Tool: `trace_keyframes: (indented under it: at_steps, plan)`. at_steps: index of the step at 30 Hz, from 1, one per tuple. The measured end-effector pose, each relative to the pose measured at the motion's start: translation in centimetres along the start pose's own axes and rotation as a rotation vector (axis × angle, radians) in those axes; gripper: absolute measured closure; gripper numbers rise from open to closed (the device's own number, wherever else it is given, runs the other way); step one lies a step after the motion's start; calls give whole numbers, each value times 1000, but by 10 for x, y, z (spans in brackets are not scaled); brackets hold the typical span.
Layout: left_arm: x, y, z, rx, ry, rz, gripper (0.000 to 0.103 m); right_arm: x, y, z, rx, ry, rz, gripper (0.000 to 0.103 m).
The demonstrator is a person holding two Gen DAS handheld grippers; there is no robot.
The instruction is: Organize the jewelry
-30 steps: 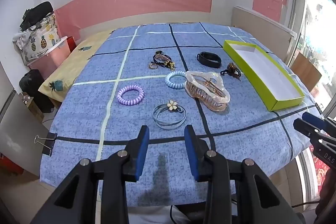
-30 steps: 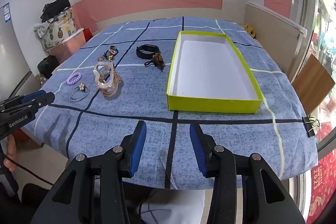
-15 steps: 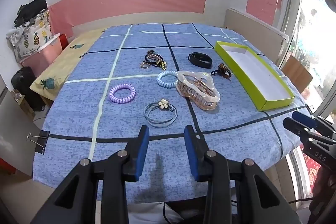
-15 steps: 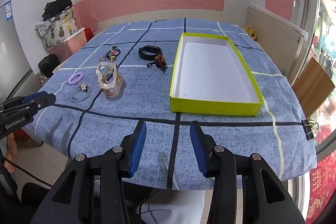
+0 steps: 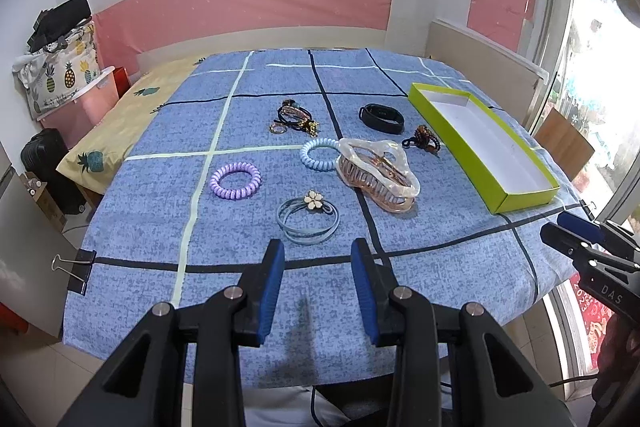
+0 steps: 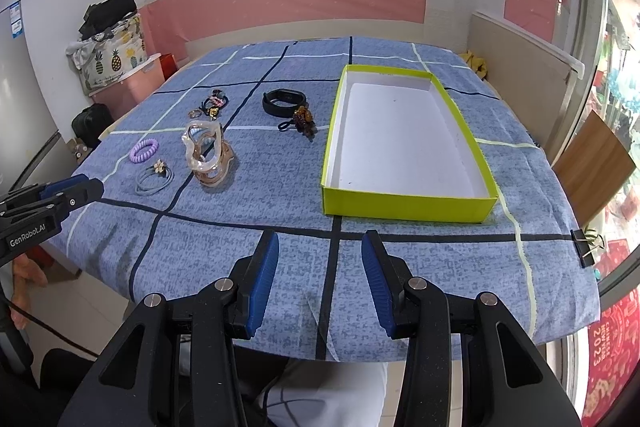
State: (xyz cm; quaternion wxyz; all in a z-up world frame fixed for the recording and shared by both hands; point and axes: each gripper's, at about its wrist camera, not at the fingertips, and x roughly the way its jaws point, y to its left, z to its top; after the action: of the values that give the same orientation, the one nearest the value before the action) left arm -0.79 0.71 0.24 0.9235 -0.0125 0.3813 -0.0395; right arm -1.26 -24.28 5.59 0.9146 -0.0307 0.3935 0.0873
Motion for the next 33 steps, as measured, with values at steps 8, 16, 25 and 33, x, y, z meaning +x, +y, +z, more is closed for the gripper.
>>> trace_keyframes:
  at_steps: [8,16,25,33]
  plan:
    - [0,2,-1,-11,-4,-18,67,0,3,0,-4,-1,-4,59]
    - [-1,6,-1,-18,-11,-15,67,-2,3,1,-3,-5,-8,55]
    - [0,3,-2,-6,-8,-23,67,-1,2,2,-2,-5,-8,49]
    - [-1,3,-2,-6,-18,-24,67,0,1,1,1,-7,-10,49]
